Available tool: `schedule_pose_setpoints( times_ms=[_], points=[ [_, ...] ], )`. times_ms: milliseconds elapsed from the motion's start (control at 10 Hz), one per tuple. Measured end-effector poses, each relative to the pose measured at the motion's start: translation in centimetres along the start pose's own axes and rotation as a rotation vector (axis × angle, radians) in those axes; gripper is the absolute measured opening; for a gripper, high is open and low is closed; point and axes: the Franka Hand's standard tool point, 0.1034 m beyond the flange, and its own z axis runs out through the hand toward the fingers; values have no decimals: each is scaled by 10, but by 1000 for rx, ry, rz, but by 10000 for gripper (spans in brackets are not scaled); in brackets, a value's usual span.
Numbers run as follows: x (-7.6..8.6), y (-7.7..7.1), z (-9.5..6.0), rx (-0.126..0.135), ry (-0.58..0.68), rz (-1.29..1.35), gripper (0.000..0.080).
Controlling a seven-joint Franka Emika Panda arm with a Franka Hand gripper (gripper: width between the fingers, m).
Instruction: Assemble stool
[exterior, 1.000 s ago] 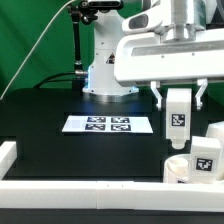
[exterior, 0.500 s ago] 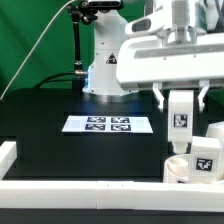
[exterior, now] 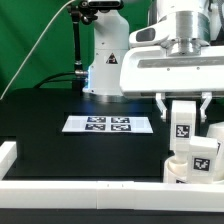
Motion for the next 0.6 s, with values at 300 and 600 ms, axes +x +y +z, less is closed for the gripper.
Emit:
schedule_pose_setpoints(
  times_ms=[300,600],
  points=[
    [7,5,5,-7,3,-29,337],
    [1,3,9,-8,-2,-35,337]
  ],
)
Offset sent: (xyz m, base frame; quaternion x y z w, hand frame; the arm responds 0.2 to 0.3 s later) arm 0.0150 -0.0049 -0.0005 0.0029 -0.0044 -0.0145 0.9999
